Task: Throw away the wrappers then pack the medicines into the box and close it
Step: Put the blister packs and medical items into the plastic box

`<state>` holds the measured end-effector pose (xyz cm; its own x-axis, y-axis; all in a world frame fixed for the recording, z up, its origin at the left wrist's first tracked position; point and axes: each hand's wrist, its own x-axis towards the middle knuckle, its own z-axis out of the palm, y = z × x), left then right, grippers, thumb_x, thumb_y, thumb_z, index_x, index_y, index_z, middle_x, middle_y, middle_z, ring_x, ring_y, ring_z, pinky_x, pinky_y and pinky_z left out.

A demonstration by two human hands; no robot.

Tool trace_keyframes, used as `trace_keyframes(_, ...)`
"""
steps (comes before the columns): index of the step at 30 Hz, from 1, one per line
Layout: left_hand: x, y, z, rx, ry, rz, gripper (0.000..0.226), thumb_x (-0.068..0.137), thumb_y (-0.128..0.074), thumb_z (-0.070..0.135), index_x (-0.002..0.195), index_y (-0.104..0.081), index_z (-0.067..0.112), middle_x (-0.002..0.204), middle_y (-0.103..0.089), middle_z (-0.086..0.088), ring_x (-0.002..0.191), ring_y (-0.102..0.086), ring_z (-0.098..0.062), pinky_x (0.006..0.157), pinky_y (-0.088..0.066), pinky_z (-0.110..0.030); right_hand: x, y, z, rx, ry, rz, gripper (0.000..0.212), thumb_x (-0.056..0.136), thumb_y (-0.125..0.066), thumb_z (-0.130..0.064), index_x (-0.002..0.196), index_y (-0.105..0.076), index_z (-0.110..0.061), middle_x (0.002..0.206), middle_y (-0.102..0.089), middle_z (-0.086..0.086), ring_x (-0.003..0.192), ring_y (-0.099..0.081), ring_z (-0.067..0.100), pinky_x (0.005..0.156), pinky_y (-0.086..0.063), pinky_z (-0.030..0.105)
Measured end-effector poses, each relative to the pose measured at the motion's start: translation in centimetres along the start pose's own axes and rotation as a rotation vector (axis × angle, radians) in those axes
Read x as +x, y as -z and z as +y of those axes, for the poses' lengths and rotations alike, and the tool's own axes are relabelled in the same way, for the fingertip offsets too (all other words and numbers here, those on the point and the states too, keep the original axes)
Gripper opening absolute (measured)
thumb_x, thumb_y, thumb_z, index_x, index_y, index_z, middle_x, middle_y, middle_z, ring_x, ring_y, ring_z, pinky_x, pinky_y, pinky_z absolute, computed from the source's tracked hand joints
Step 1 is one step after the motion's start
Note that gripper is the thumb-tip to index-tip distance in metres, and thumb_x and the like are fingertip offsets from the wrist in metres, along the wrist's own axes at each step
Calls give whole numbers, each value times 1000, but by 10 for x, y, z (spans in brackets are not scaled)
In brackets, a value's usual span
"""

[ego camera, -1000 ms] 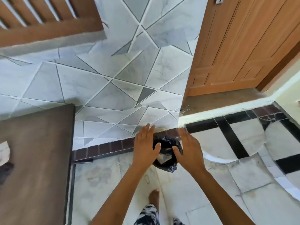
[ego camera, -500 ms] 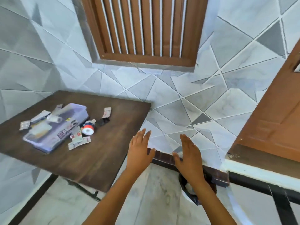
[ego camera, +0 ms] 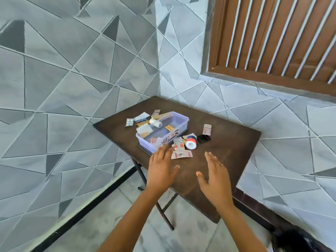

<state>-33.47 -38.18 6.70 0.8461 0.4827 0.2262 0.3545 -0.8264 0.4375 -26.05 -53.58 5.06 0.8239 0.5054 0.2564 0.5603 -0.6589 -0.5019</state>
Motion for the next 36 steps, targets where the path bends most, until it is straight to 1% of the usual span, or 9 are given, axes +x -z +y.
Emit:
trace_keyframes(5, 18, 31, -78, -21, 13, -5, 62, 87, -59, 33, 143, -35, 20, 156, -27, -4, 144, -24, -25, 118, -19, -38, 23, -54, -64, 0, 27, 15, 64, 84, -62, -25, 139, -34, -7, 145, -42, 15, 135, -38, 31, 109, -33, 44)
trace_keyframes(7, 27, 39, -99, -37, 13, -6, 62, 86, -60, 31, 142, -36, 20, 155, -29, -5, 143, -27, -26, 118, -21, -37, 34, -67, -83, -3, 22, 25, 65, 84, -62, -24, 140, -33, -9, 146, -41, 13, 135, -38, 29, 110, -33, 42)
trace_keyframes(10, 45, 40, -121, -48, 10, -21, 62, 87, -58, 34, 143, -34, 22, 156, -26, -3, 144, -25, -24, 119, -21, -37, 51, -84, -97, -8, 15, 31, 65, 85, -60, -27, 141, -31, -12, 148, -38, 9, 137, -35, 26, 110, -32, 41)
trace_keyframes(15, 82, 31, -152, -62, -25, -12, 61, 85, -61, 33, 140, -39, 22, 155, -30, -3, 142, -29, -25, 117, -23, -37, 83, -119, -103, -41, -22, 41, 62, 84, -56, -31, 139, -35, -11, 146, -41, 12, 137, -36, 27, 111, -31, 42)
trace_keyframes(20, 132, 16, -179, -67, -53, -57, 57, 86, -61, 32, 139, -42, 21, 153, -32, -5, 141, -30, -25, 115, -25, -38, 117, -149, -109, 21, -102, 47, 62, 84, -63, -26, 138, -37, -10, 144, -43, 13, 135, -39, 28, 111, -32, 41)
trace_keyframes(25, 188, 6, -201, -24, -106, -113, 58, 88, -59, 34, 140, -40, 21, 154, -33, -5, 142, -30, -24, 116, -25, -37, 165, -166, -102, 45, -196, 80, 62, 83, -63, -26, 137, -38, -11, 143, -46, 11, 132, -42, 28, 110, -34, 41)
trace_keyframes(30, 246, -6, -223, -27, -135, -130, 59, 87, -60, 36, 140, -39, 21, 152, -36, -3, 140, -34, -23, 116, -30, -39, 208, -175, -97, 33, -296, 96, 61, 85, -61, -29, 138, -35, -14, 144, -44, 10, 132, -42, 28, 109, -36, 41)
trace_keyframes(33, 276, -15, -228, -35, -163, -117, 52, 88, -61, 31, 136, -45, 19, 148, -43, -5, 138, -39, -23, 114, -34, -40, 221, -178, -97, 9, -338, 107, 59, 86, -60, -29, 138, -35, -16, 145, -43, 7, 132, -42, 26, 109, -36, 40)
trace_keyframes(36, 313, -24, -235, -13, -145, -117, 40, 89, -57, 19, 129, -55, 17, 140, -53, -5, 131, -47, -23, 110, -38, -39, 235, -182, -87, -13, -420, 141, 57, 85, -60, -24, 137, -38, -14, 144, -44, 9, 132, -42, 27, 108, -35, 39)
